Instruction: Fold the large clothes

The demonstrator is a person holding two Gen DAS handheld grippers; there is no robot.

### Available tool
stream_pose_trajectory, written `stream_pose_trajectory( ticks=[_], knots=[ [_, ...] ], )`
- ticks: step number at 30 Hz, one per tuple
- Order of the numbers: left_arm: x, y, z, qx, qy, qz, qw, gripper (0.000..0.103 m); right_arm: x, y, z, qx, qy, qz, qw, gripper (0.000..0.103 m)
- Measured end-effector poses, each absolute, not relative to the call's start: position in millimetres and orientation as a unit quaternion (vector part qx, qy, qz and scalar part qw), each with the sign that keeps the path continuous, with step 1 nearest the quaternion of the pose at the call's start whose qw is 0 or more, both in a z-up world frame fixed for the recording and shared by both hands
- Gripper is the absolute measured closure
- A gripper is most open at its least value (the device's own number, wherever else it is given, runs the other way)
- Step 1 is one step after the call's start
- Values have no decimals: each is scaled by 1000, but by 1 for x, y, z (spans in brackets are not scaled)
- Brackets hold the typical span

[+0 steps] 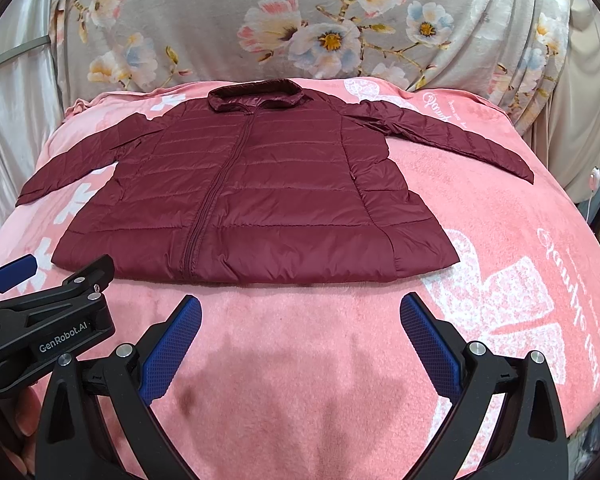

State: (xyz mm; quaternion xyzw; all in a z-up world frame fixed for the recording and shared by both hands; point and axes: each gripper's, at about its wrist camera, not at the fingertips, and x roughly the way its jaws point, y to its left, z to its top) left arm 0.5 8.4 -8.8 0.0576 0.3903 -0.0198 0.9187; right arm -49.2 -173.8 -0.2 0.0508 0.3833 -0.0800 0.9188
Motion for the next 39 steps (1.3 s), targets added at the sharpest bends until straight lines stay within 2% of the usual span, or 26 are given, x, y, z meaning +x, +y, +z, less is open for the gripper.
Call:
stream_pose_trajectory(
  ticks=[39],
  knots=[
    [12,19,-18,52,407,-16,912,7,-35,-180,-7,54,391,-80,915,5]
  ],
)
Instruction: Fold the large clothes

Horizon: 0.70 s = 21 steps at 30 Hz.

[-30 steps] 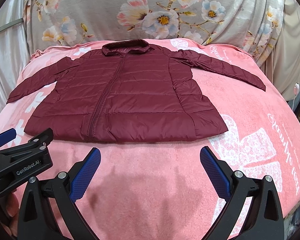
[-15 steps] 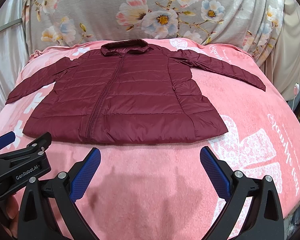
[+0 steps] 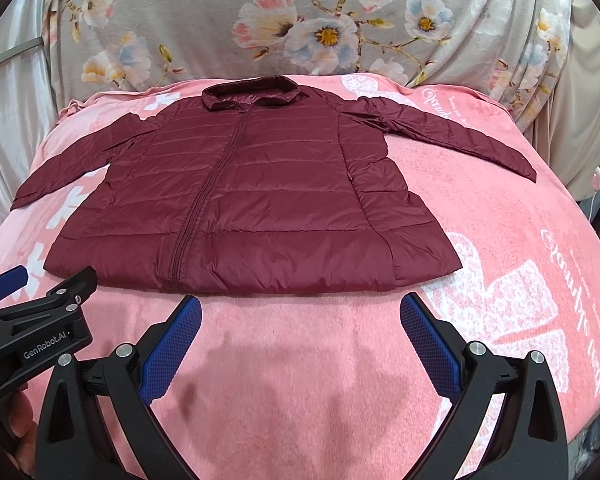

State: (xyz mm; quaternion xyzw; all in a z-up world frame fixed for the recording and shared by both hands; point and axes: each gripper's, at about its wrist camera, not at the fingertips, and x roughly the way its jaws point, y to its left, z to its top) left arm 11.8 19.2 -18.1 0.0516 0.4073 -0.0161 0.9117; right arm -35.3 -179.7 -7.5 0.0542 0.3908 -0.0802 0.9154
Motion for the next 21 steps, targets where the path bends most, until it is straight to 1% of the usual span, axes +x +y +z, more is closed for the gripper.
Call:
stream_pose_trajectory(
  ticks=[5,10,17,21],
  knots=[
    [25,23,-19,37,417,-23,908,6,-21,-186,-8,61,395,-69,914,5],
    [49,32,-15,19,416,-17,909,6,6,-228,-9,91,391,-73,913,5],
    [92,45,-8,7,400,13,916,6,71,-368,-3,145,339,-172,913,5],
    [118,51,-9,3,396,36,918,6,109,-466,-15,210,327,-225,894,5]
  ],
)
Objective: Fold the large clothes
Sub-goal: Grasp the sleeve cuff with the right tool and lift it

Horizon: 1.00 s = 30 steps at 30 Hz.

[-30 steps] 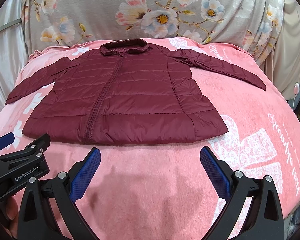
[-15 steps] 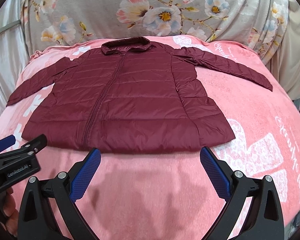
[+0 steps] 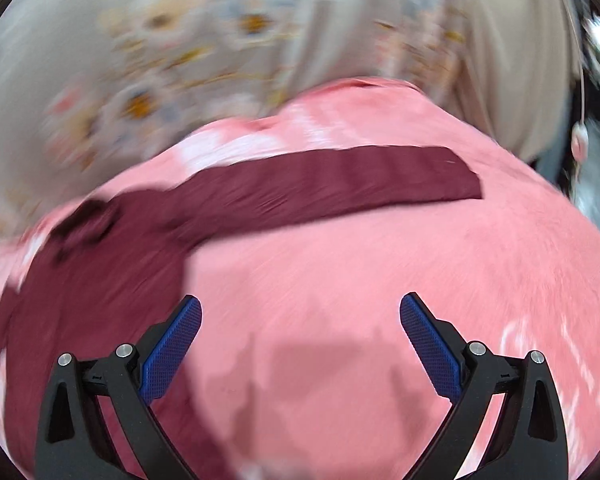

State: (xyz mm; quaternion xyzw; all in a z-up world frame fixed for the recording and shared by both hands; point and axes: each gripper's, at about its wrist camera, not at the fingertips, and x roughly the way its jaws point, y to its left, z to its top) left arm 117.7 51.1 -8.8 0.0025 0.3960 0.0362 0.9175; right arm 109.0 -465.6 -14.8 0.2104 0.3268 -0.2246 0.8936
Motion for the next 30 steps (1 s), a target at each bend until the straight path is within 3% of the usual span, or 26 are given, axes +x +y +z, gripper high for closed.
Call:
stream_pose_trajectory(
  ticks=[6,12,17,18,19,21,24,30],
  knots=[
    [149,61,-14,-5,391,54,919,6,142,-586,-44,287,300,-304,857,6],
    [173,74,-18,-42,390,56,918,6,158,-652,-82,364,306,-337,813,22],
    [188,78,-23,-53,397,54,915,6,169,-671,-91,393,275,-341,808,26],
    [190,77,-24,-51,397,55,915,6,171,-672,-91,397,271,-338,809,41],
    [192,77,-25,-49,397,54,915,6,178,-675,-90,407,266,-330,809,62],
    [195,77,-26,-43,397,55,915,6,185,-677,-83,422,253,-318,811,89],
    [198,75,-26,-38,396,55,916,6,207,-659,-45,400,221,-287,842,96],
    [200,73,-23,-34,390,51,919,6,258,-528,67,251,198,-134,938,97]
  ],
)
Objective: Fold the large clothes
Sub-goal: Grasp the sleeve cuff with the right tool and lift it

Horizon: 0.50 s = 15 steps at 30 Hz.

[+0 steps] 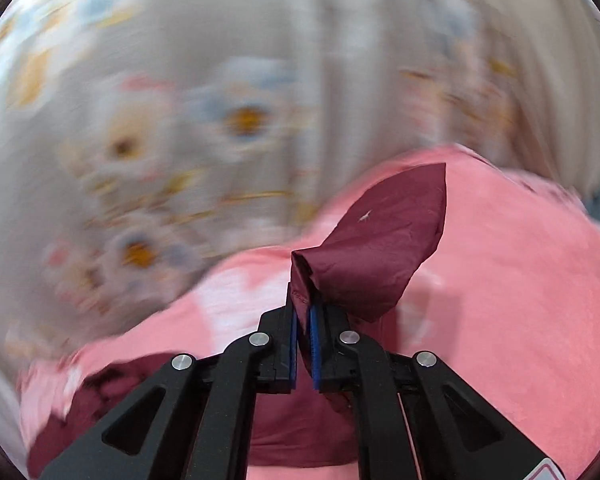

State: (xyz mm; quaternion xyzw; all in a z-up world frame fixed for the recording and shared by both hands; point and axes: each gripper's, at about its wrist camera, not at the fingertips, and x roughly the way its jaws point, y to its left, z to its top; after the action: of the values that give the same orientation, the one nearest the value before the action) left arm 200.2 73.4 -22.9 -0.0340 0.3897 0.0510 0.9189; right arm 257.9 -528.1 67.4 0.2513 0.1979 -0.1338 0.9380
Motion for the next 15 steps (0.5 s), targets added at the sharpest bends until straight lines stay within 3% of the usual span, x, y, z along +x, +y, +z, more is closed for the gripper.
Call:
stream_pose_trajectory(
  ticks=[3,6,15],
  knots=[
    [199,73,-18,-38,384,46,922,6,271,-431,107,169,203,-33,964,97],
    [196,75,-11,-44,378,36,924,6,274,-349,111,133,229,59,962,97],
    [201,87,1,-69,377,-6,924,6,288,-176,29,102,342,221,908,97]
  ],
)
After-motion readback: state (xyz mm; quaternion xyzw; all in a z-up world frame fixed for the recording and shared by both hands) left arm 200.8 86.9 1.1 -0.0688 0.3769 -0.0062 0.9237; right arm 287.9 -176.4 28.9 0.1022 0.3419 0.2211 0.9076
